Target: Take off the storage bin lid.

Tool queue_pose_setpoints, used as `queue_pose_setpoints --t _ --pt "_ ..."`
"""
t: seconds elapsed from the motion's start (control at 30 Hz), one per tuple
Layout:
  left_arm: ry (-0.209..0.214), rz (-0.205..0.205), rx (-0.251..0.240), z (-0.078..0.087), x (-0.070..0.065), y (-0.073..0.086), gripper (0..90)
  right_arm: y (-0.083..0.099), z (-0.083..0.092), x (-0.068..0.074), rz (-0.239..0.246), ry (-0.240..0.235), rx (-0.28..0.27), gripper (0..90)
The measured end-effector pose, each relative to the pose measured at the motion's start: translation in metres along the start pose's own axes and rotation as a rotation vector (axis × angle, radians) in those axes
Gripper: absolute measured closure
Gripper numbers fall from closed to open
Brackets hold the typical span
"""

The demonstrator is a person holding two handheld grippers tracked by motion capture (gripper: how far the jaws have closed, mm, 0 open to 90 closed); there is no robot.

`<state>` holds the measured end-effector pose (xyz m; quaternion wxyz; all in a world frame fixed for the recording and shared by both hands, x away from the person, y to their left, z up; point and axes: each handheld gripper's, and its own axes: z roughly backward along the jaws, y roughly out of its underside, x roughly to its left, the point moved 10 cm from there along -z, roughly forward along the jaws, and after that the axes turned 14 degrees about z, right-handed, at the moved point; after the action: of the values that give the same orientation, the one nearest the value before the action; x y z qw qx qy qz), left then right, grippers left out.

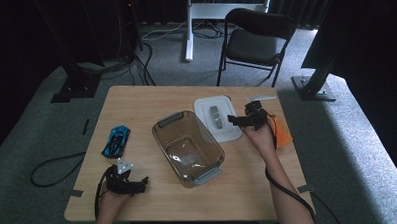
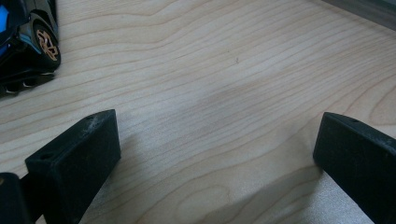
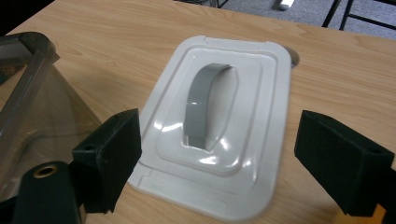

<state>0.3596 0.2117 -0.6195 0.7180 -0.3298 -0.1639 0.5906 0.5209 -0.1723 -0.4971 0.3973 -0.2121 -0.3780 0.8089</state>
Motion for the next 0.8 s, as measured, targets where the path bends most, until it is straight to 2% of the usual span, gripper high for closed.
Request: queue_pose_setpoints --t 0.13,0.8 --pt "0.0 0.0 0.0 0.0 0.0 0.0 1.1 0.004 0.009 -0.007 -0.005 0.021 -0.007 14.3" --pt "-0.001 0.002 -0.001 0.001 0.0 0.001 1.1 0.027 0.04 -0.029 -0.043 0.052 -0.023 14.5"
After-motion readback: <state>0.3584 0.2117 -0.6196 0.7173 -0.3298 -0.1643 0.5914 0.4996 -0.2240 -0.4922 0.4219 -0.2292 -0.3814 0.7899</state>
